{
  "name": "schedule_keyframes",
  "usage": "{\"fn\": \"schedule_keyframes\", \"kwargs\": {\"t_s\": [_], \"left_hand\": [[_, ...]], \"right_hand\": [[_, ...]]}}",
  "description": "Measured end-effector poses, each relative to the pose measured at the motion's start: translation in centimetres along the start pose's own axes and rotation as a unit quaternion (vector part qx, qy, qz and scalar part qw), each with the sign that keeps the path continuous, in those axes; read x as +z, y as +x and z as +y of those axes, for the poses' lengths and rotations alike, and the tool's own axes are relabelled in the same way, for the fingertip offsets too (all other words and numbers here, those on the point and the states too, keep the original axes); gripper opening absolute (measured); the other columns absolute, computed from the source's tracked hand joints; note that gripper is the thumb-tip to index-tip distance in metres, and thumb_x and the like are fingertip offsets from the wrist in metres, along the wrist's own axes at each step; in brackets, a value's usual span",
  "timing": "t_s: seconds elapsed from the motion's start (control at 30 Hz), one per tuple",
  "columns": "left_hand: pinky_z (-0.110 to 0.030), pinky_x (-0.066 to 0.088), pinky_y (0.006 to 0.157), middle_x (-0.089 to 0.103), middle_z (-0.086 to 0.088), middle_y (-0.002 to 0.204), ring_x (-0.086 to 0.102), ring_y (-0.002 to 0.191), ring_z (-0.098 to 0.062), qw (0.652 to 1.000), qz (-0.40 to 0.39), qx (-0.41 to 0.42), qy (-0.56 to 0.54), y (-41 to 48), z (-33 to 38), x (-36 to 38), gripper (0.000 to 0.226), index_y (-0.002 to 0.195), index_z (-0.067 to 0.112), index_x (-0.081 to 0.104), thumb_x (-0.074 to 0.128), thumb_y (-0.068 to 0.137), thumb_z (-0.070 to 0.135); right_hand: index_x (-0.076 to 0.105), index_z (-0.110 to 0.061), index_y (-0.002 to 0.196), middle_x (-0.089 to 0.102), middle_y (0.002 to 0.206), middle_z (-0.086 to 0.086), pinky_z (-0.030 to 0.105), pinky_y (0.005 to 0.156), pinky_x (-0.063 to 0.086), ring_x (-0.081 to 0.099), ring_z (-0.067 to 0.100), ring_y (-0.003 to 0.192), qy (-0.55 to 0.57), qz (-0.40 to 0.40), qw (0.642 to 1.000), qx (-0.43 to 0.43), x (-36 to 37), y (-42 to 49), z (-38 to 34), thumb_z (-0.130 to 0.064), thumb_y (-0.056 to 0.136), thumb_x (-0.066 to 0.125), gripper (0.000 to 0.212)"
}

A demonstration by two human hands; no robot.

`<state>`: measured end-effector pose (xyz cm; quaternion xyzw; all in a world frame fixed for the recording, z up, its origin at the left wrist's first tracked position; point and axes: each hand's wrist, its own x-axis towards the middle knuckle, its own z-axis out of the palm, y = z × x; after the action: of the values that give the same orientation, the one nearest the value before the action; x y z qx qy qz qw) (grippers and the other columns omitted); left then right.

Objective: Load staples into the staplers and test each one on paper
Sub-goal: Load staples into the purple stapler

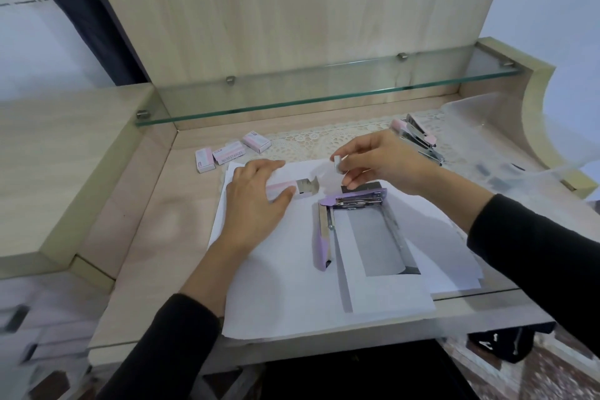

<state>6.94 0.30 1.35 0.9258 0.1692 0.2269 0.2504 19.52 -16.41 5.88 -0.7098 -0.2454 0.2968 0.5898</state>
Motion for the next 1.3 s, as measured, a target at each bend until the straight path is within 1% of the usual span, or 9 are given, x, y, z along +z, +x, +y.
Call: {"fn": "schedule_keyframes", "kwargs": {"t_s": [0.1, 0.23, 0.3, 0.47, 0.67, 0.8, 1.03, 1.23, 1.3], "left_hand": [[-0.02, 0.024, 0.094, 0.054, 0.001, 0.122, 0.042, 0.115, -0.018, 0.999, 0.009, 0.031, -0.002, -0.2, 1.2, -0.9, 0.03, 0.115, 0.018, 0.06, 0.062, 0.085, 0.022], [-0.009, 0.028, 0.087, 0.06, 0.005, 0.109, 0.046, 0.107, -0.013, 0.996, -0.061, 0.048, -0.048, -2.0, 3.0, -1.3, 0.016, 0.101, 0.02, 0.067, 0.059, 0.087, 0.021], [-0.017, 0.034, 0.09, 0.061, 0.006, 0.106, 0.049, 0.104, -0.011, 0.992, -0.101, 0.037, -0.063, -3.2, 3.6, -1.1, 0.015, 0.099, 0.022, 0.067, 0.061, 0.086, 0.024], [-0.019, 0.04, 0.086, 0.052, 0.011, 0.107, 0.05, 0.095, -0.007, 0.988, -0.14, 0.01, -0.064, -5.6, 4.5, -0.5, 0.037, 0.114, 0.025, 0.059, 0.068, 0.079, 0.033], [-0.027, 0.039, 0.098, 0.047, 0.004, 0.124, 0.046, 0.11, -0.012, 0.983, -0.184, 0.008, -0.022, -6.5, 5.1, -0.9, 0.06, 0.131, 0.027, 0.046, 0.069, 0.077, 0.039], [-0.007, 0.033, 0.077, 0.052, 0.0, 0.114, 0.046, 0.093, -0.007, 0.985, -0.171, 0.015, -0.023, -6.7, 5.4, -1.1, 0.055, 0.131, 0.025, 0.046, 0.067, 0.081, 0.03], [-0.014, 0.041, 0.079, 0.06, -0.002, 0.1, 0.053, 0.083, -0.01, 0.99, -0.138, 0.008, -0.03, -6.9, 5.7, -1.1, 0.043, 0.121, 0.02, 0.057, 0.068, 0.08, 0.021], [-0.002, 0.042, 0.059, 0.063, 0.003, 0.081, 0.056, 0.06, -0.002, 0.996, -0.038, -0.023, -0.074, -7.0, 6.1, -1.2, 0.023, 0.1, 0.012, 0.069, 0.062, 0.079, 0.006], [-0.003, 0.043, 0.06, 0.064, 0.002, 0.083, 0.057, 0.059, -0.004, 0.998, -0.002, -0.004, -0.067, -6.8, 6.4, -1.5, 0.019, 0.094, 0.012, 0.071, 0.064, 0.078, 0.006]], "right_hand": [[0.064, 0.002, 0.081, 0.068, 0.066, 0.006, 0.023, 0.056, 0.057, 0.064, 0.017, 0.052, 0.015, -0.009, 1.0, -0.003, -0.6, -1.0, 0.1, 0.009, 0.081, 0.058, 0.01], [0.06, 0.001, 0.079, 0.067, 0.074, 0.01, 0.024, 0.058, 0.058, 0.065, 0.017, 0.054, 0.022, -0.016, 1.0, 0.005, -1.1, -2.4, 0.3, 0.007, 0.083, 0.055, 0.009], [0.059, 0.003, 0.081, 0.069, 0.076, 0.011, 0.025, 0.061, 0.058, 0.067, 0.017, 0.055, 0.038, -0.013, 0.999, 0.008, -1.4, -2.9, 0.4, 0.006, 0.083, 0.055, 0.006], [0.058, 0.003, 0.077, 0.071, 0.069, 0.009, 0.026, 0.061, 0.059, 0.069, 0.02, 0.057, 0.069, -0.006, 0.998, 0.007, -2.0, -3.9, 0.4, 0.006, 0.084, 0.052, 0.01], [0.055, 0.001, 0.068, 0.065, 0.079, 0.025, 0.025, 0.062, 0.059, 0.068, 0.021, 0.057, 0.036, 0.004, 0.999, -0.003, -2.1, -5.2, 0.6, 0.011, 0.082, 0.052, 0.017], [0.053, -0.002, 0.06, 0.069, 0.064, 0.014, 0.025, 0.064, 0.059, 0.068, 0.021, 0.058, 0.04, 0.028, 0.999, -0.023, -2.0, -6.0, 1.1, 0.016, 0.079, 0.053, 0.027], [0.06, -0.001, 0.083, 0.067, 0.054, 0.001, 0.025, 0.053, 0.056, 0.064, 0.019, 0.048, 0.039, 0.045, 0.997, -0.041, -2.1, -6.8, 1.6, 0.014, 0.079, 0.056, 0.015], [0.066, 0.002, 0.078, 0.067, 0.056, 0.008, 0.028, 0.059, 0.059, 0.066, 0.02, 0.053, 0.043, 0.036, 0.997, -0.045, -2.6, -7.4, 1.8, 0.013, 0.078, 0.057, 0.014], [0.064, 0.001, 0.075, 0.065, 0.056, 0.009, 0.03, 0.059, 0.059, 0.067, 0.022, 0.053, 0.055, 0.041, 0.997, -0.04, -2.7, -7.5, 2.0, 0.013, 0.078, 0.056, 0.015]]}}
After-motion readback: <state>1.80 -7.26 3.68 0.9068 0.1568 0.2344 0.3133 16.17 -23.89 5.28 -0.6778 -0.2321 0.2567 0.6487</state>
